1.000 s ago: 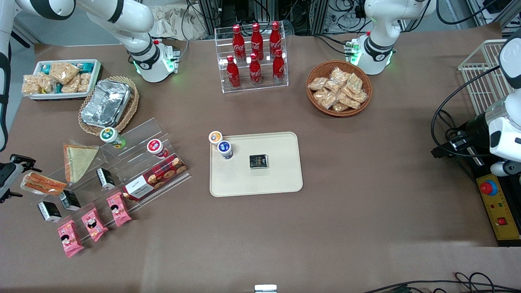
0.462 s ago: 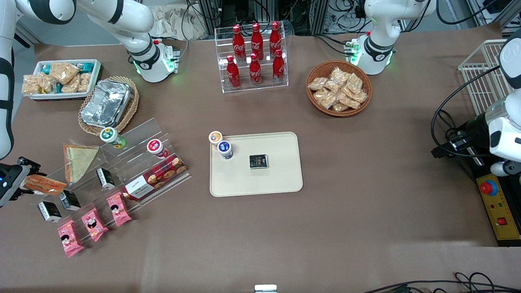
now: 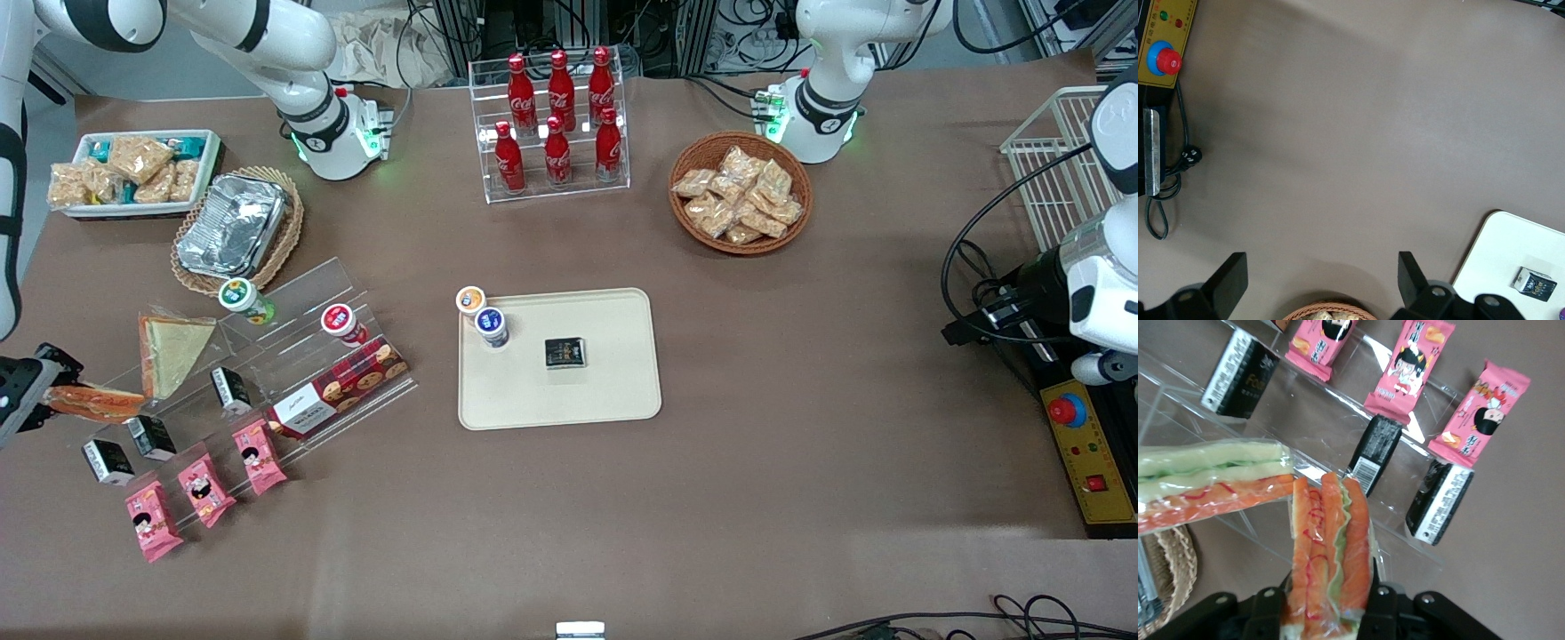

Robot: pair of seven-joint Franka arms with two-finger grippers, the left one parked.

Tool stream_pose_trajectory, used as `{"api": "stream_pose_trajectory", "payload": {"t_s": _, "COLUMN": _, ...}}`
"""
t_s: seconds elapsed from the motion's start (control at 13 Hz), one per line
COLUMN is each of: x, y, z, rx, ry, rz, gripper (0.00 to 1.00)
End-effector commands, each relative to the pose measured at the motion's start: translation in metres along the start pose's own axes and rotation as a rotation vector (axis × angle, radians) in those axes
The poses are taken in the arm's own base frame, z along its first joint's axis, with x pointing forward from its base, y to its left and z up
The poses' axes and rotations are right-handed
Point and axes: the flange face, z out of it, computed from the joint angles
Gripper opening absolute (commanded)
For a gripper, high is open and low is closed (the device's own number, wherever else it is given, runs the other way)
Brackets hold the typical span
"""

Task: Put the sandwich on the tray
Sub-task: 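Lift the sandwich out of the rack and carry it over the cream tray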

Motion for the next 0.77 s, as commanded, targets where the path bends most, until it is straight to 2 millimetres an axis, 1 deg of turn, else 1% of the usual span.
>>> {"api": "stream_pose_trajectory", "payload": {"t_s": 0.0, "x": 0.019, "y": -0.003, "z": -0.061, "rx": -0.035, "ry": -0.005, "rz": -0.048, "gripper": 0.25}}
{"api": "stream_pose_trajectory", "payload": {"t_s": 0.15, "x": 0.061, "y": -0.017, "z": -0.105, "rx": -0.104, "ry": -0.031, "rz": -0.124, "gripper": 0.25}}
{"api": "stream_pose_trajectory", "payload": {"t_s": 0.31, "x": 0.113, "y": -0.038, "z": -0.132, "rx": -0.147, "ry": -0.017, "rz": -0.202, "gripper": 0.25}}
{"api": "stream_pose_trajectory", "payload": {"t_s": 0.38, "x": 0.142, "y": -0.049, "z": -0.139, "rx": -0.157, "ry": -0.003, "rz": -0.245, "gripper": 0.25}}
{"api": "stream_pose_trajectory", "payload": {"t_s": 0.54, "x": 0.213, "y": -0.08, "z": -0.15, "rx": -0.168, "ry": 0.034, "rz": -0.317, "gripper": 0.26}}
{"api": "stream_pose_trajectory", "payload": {"t_s": 0.69, "x": 0.274, "y": -0.111, "z": -0.147, "rx": -0.149, "ry": 0.067, "rz": -0.261, "gripper": 0.26}}
